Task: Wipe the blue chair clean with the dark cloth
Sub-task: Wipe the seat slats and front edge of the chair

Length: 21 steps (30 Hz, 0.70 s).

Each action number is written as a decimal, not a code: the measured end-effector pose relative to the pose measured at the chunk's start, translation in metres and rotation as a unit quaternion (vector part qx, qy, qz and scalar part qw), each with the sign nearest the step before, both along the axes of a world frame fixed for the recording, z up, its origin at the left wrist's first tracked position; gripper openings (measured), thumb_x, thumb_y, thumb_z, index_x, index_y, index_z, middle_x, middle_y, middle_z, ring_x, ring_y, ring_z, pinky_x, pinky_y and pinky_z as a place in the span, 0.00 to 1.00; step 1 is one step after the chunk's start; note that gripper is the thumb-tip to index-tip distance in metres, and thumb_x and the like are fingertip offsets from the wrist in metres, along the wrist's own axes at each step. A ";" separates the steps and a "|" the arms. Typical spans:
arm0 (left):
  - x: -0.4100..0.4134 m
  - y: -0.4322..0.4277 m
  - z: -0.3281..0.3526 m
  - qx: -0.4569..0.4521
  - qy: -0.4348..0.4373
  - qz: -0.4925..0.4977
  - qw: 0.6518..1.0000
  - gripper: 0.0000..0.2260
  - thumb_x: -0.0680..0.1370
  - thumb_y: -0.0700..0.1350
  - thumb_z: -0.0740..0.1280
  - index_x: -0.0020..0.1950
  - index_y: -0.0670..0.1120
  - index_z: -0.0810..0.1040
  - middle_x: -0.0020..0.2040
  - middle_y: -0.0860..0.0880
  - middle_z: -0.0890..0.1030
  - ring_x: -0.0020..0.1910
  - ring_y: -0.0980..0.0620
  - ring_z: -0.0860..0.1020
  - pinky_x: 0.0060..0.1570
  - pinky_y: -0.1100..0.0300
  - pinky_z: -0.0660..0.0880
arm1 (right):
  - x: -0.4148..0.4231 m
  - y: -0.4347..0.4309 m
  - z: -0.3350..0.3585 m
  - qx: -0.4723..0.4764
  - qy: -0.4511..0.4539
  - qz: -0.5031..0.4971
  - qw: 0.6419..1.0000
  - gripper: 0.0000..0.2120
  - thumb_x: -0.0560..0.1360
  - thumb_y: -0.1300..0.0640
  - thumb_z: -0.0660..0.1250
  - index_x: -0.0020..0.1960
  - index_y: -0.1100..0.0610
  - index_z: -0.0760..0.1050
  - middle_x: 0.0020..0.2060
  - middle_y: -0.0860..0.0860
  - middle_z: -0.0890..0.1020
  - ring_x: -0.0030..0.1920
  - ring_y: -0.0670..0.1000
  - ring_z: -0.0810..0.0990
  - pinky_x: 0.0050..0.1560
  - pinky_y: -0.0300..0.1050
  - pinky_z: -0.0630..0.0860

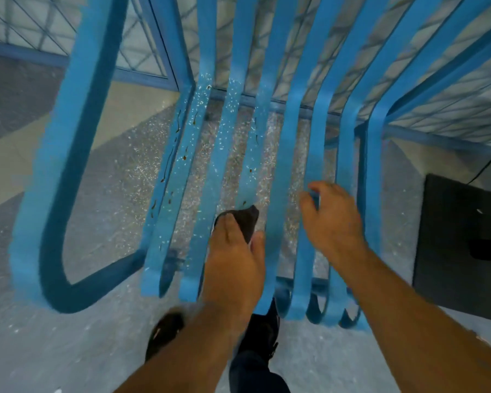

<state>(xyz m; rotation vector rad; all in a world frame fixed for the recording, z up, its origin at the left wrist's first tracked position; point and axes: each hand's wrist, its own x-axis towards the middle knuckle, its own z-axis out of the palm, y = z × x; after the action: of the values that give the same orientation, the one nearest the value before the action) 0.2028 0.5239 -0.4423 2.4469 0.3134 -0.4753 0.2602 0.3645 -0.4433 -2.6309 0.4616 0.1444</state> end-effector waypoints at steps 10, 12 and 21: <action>0.071 -0.027 -0.031 0.087 0.032 0.053 0.994 0.25 0.79 0.62 0.57 0.61 0.41 0.67 0.54 0.42 0.78 0.50 0.40 0.79 0.39 0.52 0.72 | 0.016 -0.042 -0.051 -0.134 0.076 -0.011 0.988 0.41 0.76 0.30 0.49 0.78 0.57 0.51 0.78 0.57 0.50 0.77 0.57 0.51 0.72 0.71 0.42; 0.086 -0.035 -0.035 0.079 0.023 0.063 0.995 0.24 0.79 0.63 0.57 0.60 0.42 0.67 0.54 0.42 0.78 0.49 0.41 0.79 0.38 0.53 0.71 | 0.014 -0.044 -0.051 -0.138 0.076 -0.007 0.987 0.41 0.76 0.30 0.47 0.78 0.57 0.50 0.78 0.57 0.50 0.77 0.57 0.52 0.72 0.71 0.42; 0.051 -0.025 -0.035 0.119 0.001 -0.028 0.992 0.28 0.81 0.56 0.55 0.75 0.42 0.53 0.66 0.41 0.68 0.59 0.42 0.74 0.51 0.47 0.79 | 0.015 -0.044 -0.047 -0.149 0.085 0.008 0.985 0.41 0.76 0.30 0.45 0.78 0.57 0.50 0.78 0.58 0.51 0.77 0.58 0.54 0.72 0.71 0.42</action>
<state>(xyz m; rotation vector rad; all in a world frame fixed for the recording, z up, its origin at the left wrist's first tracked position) 0.2536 0.4993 -0.4770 2.6937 0.3181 -0.4887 0.2750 0.3203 -0.4904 -2.9287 0.5579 0.3320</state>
